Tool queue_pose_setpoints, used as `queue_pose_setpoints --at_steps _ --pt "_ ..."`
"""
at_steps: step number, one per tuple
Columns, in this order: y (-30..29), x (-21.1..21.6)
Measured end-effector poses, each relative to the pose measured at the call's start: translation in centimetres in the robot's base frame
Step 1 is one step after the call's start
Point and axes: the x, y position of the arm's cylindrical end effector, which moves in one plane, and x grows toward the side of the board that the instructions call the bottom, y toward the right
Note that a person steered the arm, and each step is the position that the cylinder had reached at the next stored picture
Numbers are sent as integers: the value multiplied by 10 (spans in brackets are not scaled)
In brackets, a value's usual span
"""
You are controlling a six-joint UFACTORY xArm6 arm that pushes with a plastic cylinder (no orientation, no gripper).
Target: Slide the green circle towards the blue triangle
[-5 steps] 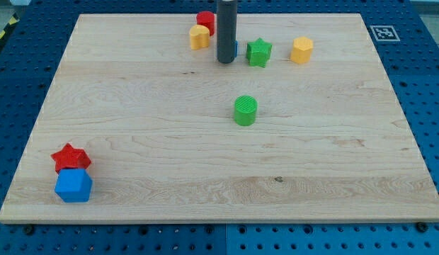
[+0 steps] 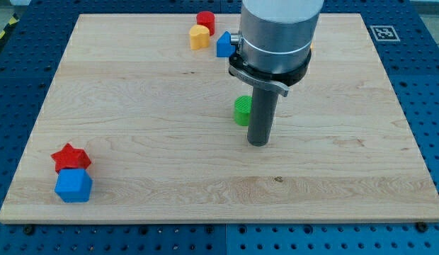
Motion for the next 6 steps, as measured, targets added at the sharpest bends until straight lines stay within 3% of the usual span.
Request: queue_pose_setpoints --at_steps 1,4,5,6 --pt "-10 -7" --pt "-10 -123" --pt "-10 -139" --pt "-10 -125"
